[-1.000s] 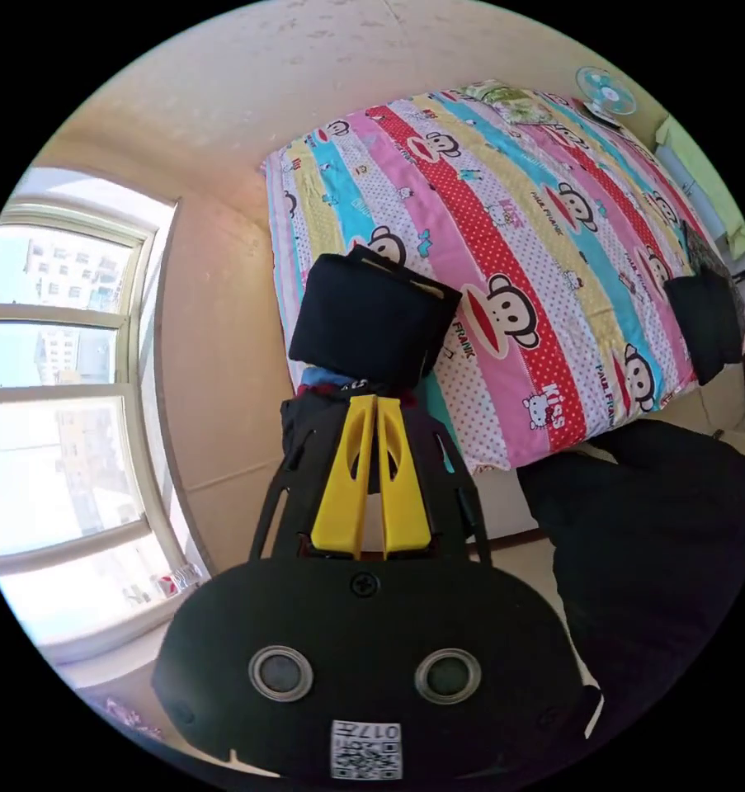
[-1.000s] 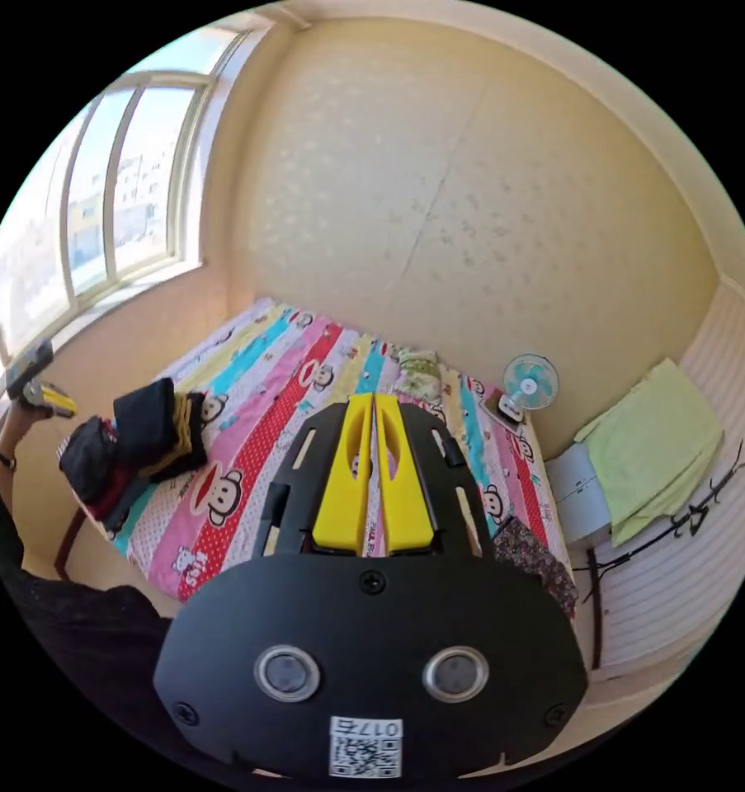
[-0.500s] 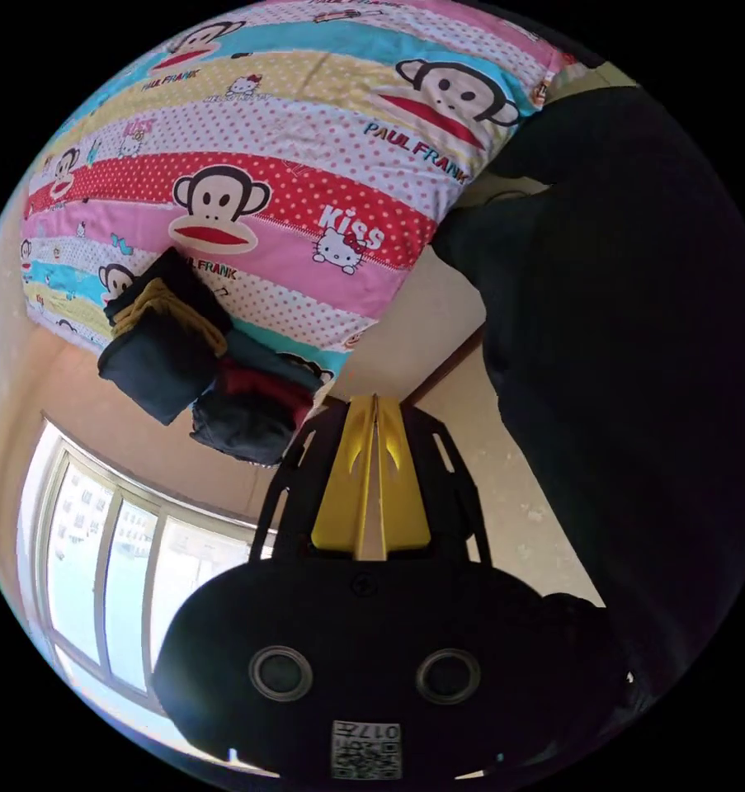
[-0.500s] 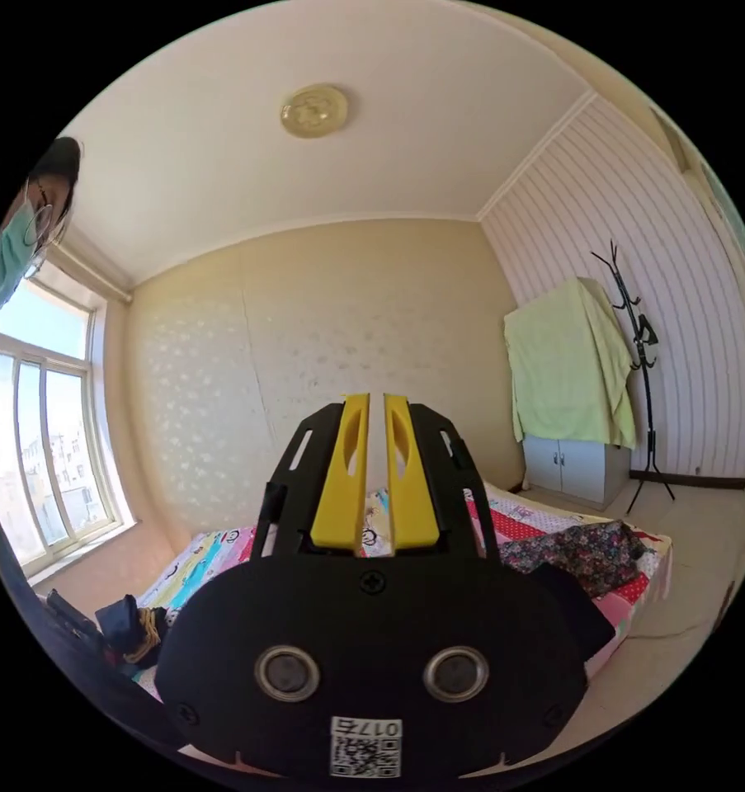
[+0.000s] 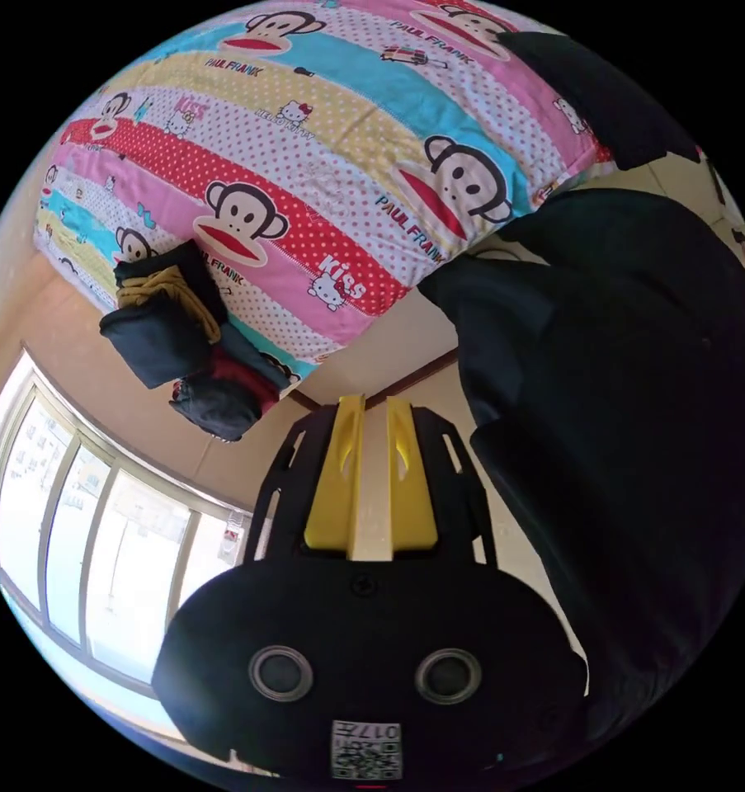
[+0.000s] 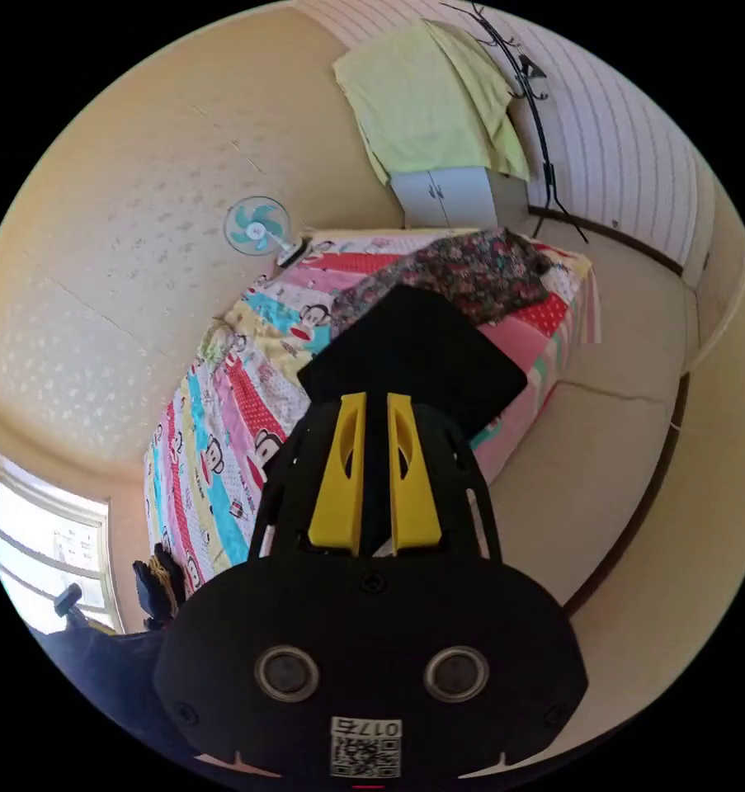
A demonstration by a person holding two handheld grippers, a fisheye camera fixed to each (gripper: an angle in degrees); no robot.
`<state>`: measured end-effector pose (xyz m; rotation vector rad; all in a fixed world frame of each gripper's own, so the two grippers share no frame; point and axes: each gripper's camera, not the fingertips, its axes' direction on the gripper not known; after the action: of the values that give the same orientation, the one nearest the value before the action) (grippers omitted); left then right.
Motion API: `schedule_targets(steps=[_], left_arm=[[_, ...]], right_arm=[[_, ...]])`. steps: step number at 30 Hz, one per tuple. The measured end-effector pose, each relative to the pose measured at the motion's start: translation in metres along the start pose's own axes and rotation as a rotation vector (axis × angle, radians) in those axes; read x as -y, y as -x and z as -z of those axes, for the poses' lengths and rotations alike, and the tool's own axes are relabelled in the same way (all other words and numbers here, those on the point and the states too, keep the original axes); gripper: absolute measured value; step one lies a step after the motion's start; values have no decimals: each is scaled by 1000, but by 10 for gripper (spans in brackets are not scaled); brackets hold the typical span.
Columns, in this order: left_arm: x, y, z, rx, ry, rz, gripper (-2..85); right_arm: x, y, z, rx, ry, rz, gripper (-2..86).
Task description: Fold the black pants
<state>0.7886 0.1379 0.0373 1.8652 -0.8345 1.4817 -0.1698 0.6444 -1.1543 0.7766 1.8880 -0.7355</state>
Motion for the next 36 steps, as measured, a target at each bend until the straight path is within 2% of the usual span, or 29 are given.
schedule_targets(steps=[4,7,9,12,14,19,22,24,25,27,28,32,34,36], left_arm=[[-1,-30,8,-181,-6,-66,107],[-8,-43,7,-332,-2,-49,113],[-13,-43,-2,-510,3,-2,94],[-23,-40,-16,-728,-22,70,19],[-31,-42,-22,-815,-52,89,-1],[-53,-45,-21,-886,-141,102,-9],[-66,-33,-13,-1010,-294,70,-10],[-79,-14,-10,-1108,-418,78,-10],[-84,-9,-9,-1121,-448,85,-10],[-105,12,-10,-1152,-556,112,-10],[-111,17,-11,-1159,-579,115,-10],[-171,41,-33,-1164,-732,177,-10],[-205,47,-51,-1152,-815,252,-9],[-245,53,-87,-1227,-937,349,-9]], right_arm=[[6,-65,-85,111,173,-266,116],[6,-84,-132,223,231,-374,134],[8,-82,-155,268,242,-398,137],[17,-74,-182,308,197,-437,133],[22,-72,-187,313,124,-495,117],[41,-45,-172,296,22,-481,90],[57,-31,-166,229,35,-487,84],[62,-30,-164,148,44,-605,79],[62,-33,-164,173,35,-736,80],[65,-32,-169,304,3,-822,85],[73,-27,-171,364,-16,-788,88],[93,1,-151,377,-77,-669,96],[110,12,-162,218,80,-649,110],[121,12,-192,88,257,-622,112]])
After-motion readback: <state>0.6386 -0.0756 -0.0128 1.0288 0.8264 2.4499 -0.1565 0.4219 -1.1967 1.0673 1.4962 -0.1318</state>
